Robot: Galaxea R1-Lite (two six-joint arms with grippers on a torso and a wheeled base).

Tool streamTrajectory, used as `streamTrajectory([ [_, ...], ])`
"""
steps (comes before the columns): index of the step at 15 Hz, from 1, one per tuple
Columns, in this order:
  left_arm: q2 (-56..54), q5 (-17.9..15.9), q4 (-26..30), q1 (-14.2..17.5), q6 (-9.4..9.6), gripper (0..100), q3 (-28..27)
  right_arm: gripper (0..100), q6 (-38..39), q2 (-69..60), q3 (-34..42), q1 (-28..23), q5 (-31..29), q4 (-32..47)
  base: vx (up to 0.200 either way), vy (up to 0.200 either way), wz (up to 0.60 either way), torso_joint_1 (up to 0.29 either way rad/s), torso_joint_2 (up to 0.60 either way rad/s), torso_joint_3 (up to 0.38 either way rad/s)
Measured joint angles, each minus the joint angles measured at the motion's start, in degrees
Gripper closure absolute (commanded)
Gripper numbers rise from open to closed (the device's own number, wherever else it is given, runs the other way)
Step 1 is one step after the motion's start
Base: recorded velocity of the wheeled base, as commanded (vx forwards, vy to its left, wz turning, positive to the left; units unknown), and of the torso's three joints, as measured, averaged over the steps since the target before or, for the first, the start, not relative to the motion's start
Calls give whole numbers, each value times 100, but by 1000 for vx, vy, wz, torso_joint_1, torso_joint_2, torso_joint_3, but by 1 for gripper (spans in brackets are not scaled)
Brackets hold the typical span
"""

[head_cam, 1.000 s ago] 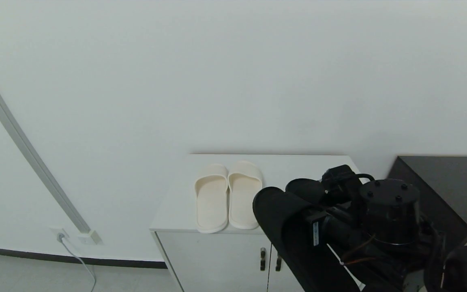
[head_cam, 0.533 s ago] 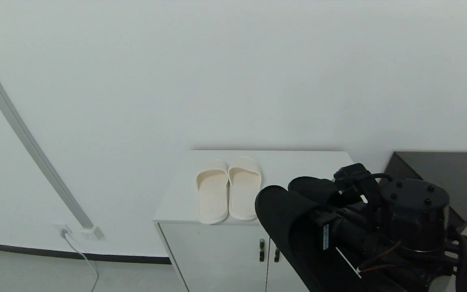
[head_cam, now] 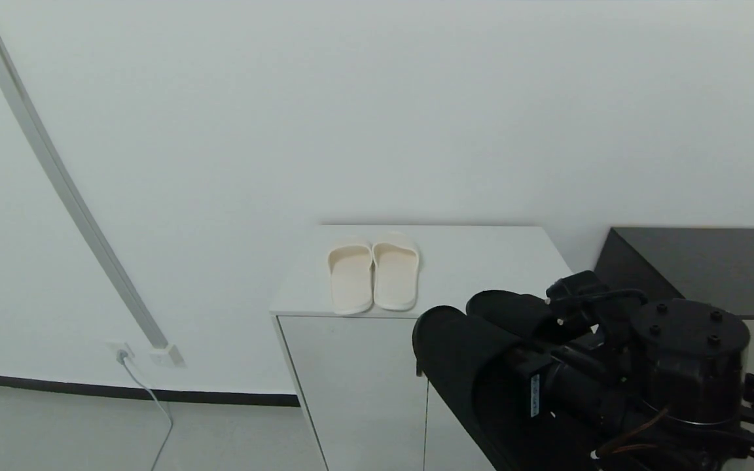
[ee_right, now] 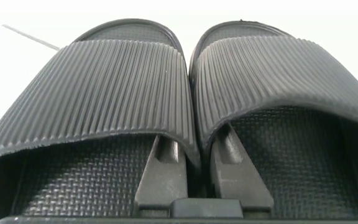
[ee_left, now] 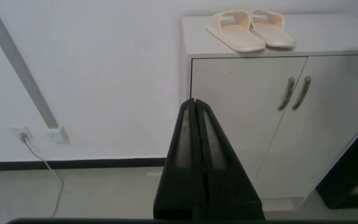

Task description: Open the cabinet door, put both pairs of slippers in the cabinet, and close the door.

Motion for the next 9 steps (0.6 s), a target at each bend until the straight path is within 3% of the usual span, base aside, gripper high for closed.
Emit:
streamTrajectory([
  [9,-2,17,5,0,-11,100,7,100,-2,-20,127,-9,101,-13,0,0,0,0,0,0],
])
